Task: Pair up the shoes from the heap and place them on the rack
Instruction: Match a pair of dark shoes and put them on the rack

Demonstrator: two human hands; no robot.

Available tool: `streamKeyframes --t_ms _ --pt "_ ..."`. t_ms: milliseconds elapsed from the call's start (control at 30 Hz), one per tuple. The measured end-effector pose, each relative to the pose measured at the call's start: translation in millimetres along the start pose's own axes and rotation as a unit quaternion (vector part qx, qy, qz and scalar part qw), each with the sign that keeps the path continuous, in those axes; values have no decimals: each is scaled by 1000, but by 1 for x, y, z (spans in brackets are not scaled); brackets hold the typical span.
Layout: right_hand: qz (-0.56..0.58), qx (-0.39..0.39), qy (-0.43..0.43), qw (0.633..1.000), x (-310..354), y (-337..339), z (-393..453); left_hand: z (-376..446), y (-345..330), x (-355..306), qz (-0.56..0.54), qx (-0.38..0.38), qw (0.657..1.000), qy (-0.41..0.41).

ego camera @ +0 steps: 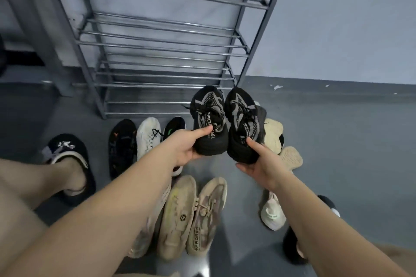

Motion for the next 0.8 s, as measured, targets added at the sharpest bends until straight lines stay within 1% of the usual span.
streamKeyframes --t_ms 167,333,500,667,800 --pt "-6 41 34 999 46 -38 5 -19 4 -54 -3 -6 999 -44" --pt "-10 70 74 995 99 -71 8 -34 -3 -110 21 -1 996 -87" --pt "-25 73 132 988 161 -93 8 -48 -24 -172 56 15 989 -137" --pt "-30 89 168 981 212 -114 17 -47 -39 -227 76 28 983 -164" --pt "-37 94 165 981 242 -128 35 -36 -47 -262 92 26 983 -158"
Point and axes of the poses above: each hand's wrist, its own z-axis towards the middle knuckle, its own y-axis out of the back of the hand, x = y × z, the point moved 3 cm from there along z, towards the middle knuckle, and after that the axes turned 4 degrees about y, right-handed, at the moved point
